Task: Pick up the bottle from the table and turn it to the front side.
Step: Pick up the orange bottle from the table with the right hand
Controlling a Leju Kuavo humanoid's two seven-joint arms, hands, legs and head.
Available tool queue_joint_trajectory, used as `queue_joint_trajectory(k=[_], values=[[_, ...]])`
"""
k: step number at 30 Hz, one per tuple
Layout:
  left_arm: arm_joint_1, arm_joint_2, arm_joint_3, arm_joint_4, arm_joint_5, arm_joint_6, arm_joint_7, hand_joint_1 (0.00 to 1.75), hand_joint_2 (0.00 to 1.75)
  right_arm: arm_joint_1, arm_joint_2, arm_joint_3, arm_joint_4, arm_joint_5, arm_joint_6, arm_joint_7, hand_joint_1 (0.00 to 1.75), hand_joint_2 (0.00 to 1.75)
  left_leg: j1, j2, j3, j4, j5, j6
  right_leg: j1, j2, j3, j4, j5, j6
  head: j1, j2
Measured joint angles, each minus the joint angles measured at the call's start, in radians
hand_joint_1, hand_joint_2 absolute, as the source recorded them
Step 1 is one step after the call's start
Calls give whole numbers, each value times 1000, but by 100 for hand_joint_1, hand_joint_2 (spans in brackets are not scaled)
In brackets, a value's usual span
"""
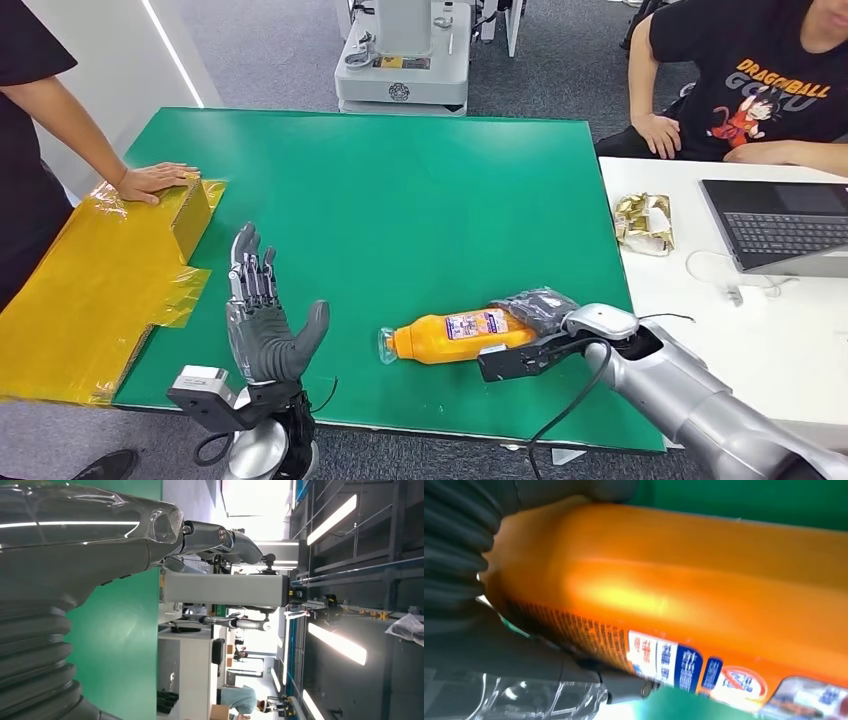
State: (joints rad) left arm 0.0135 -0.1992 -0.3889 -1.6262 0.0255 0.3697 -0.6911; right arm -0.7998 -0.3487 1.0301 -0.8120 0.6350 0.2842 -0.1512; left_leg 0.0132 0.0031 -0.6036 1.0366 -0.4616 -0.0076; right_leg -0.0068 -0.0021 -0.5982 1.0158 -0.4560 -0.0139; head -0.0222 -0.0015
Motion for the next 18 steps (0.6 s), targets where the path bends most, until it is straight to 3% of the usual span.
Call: queue_joint_trajectory(k=[5,9,18], values=[[5,-4,10,-1,-6,4,-2,0,175,82,31,-78,-33,67,-201,41,175,175,0,-1,-1,0,0,0,0,-1,0,1,0,0,0,0],[10,-8,12,-2,-13,7,-6,0,175,137,63,-144,-65,92,-287,60,175,175,0,-2,-1,0,0,0,0,-3,0,1,-1,0,0,0],[22,-15,12,-4,-19,18,-9,0,175,315,162,-364,-223,134,-575,87,175,175,0,-5,-3,0,0,0,0,-6,-1,0,-2,2,0,0]])
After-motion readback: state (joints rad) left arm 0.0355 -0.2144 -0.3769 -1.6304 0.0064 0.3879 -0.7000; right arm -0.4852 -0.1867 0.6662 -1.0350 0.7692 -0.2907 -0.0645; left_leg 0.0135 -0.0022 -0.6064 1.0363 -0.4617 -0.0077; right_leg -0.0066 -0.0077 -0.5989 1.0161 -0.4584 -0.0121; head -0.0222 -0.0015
